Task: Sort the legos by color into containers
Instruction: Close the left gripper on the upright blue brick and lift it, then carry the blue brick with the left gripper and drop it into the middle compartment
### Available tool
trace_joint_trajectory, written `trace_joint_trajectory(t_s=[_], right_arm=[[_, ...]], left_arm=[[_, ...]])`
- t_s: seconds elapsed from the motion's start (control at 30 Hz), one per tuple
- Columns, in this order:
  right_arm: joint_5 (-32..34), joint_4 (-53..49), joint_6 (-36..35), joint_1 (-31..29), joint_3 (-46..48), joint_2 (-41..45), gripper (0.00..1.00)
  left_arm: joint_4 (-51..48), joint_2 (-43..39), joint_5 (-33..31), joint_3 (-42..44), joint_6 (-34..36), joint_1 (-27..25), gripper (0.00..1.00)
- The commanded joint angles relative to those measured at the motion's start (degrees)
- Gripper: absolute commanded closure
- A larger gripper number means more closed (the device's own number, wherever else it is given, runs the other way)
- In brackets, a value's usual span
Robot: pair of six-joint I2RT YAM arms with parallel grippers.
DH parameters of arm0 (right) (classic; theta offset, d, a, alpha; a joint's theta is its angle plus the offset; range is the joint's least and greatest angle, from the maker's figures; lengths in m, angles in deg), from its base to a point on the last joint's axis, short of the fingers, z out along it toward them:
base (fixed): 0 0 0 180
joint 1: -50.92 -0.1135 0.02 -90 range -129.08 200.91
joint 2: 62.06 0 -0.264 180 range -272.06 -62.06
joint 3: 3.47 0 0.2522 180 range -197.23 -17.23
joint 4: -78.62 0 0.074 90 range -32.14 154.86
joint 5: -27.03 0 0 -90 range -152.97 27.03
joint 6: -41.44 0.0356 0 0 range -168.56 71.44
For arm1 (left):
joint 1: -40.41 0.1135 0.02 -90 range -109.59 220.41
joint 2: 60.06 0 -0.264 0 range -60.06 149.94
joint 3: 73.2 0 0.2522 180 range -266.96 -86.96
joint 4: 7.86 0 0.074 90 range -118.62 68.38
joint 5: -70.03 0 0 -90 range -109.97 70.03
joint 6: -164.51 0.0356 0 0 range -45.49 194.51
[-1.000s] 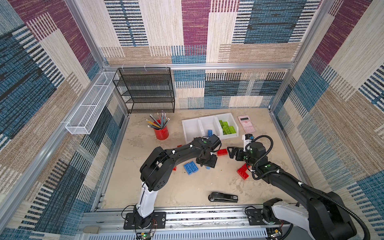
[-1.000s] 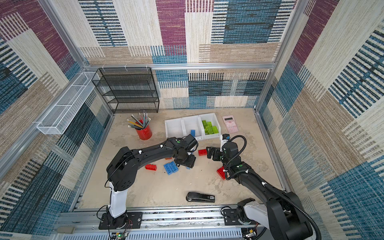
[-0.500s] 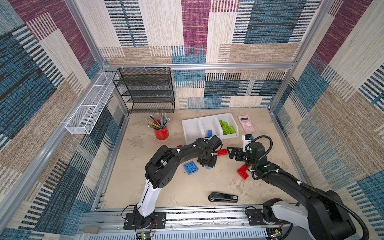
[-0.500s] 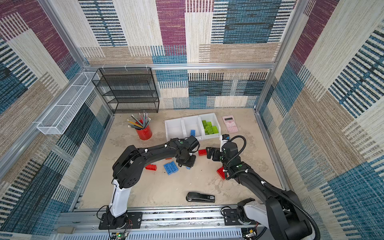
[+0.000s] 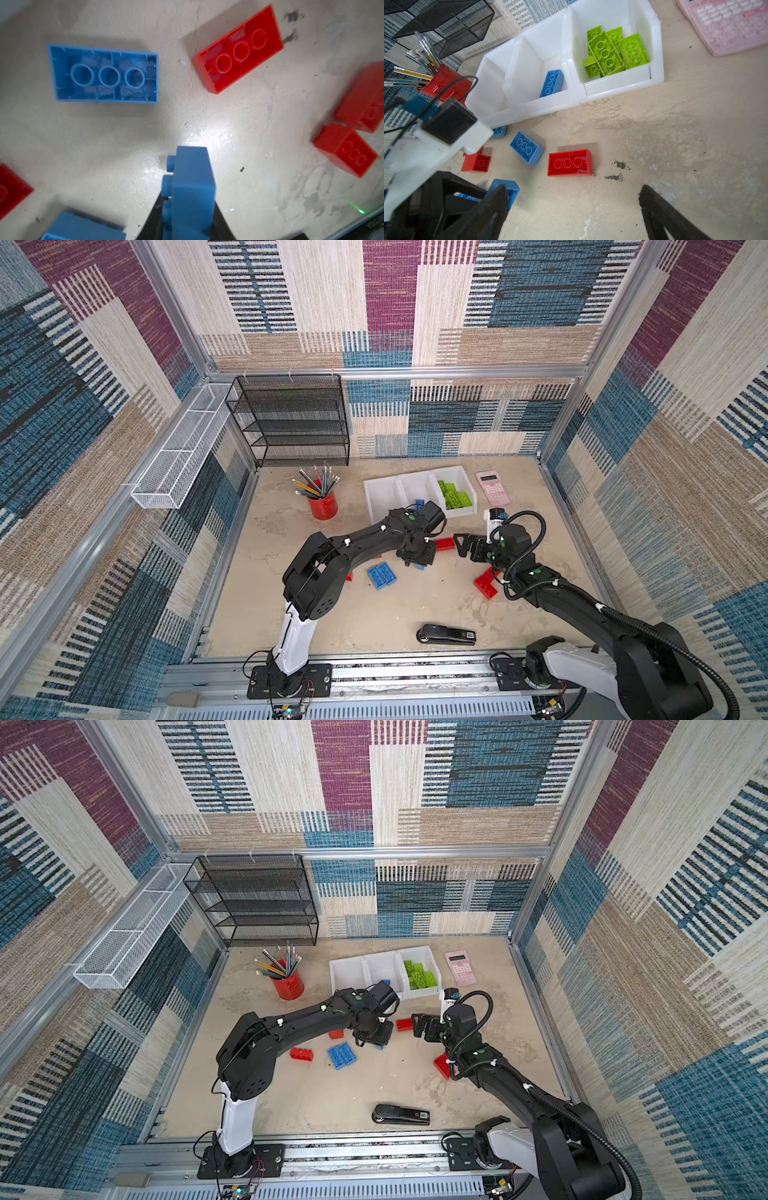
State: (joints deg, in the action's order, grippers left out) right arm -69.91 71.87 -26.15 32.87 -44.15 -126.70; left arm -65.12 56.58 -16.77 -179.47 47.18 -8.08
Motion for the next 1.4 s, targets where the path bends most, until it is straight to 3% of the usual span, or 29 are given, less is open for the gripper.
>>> trace_joint_trajectory(t_s=[0.0,0.33,0.87,1.13,1.27,1.37], right_arm=[[-0.48,2.22,0.24,-0.06,0.09,0.22,0.00],[-0.96,2.75,-0.08,-0.06,-0.14,-0.95,0.00],[-1.74,5.47,-0.97,-0.04,0.09,-2.43,0.00],[-2.27,6.19,-1.54,-0.06,0.69,-1.29,0.00],[-2.61,5.99,-1.84,-0.06,0.89,-0.53,0.01],[-3.62,5.74,-2.42,-0.10,0.67,-0.10,0.00]], left_arm=[[-2.20,-1.02,-1.15,-2.76,2.31,1.40,0.81],[-5.19,4.14,0.82,-17.62,6.75,7.01,0.82],[-9.84,22.12,5.70,-45.13,8.52,13.69,0.82],[-8.92,27.16,8.61,-50.10,6.33,15.61,0.82],[-8.90,28.46,9.55,-51.29,6.15,15.79,0.74],[-8.97,28.45,9.63,-51.80,5.97,15.81,0.59]])
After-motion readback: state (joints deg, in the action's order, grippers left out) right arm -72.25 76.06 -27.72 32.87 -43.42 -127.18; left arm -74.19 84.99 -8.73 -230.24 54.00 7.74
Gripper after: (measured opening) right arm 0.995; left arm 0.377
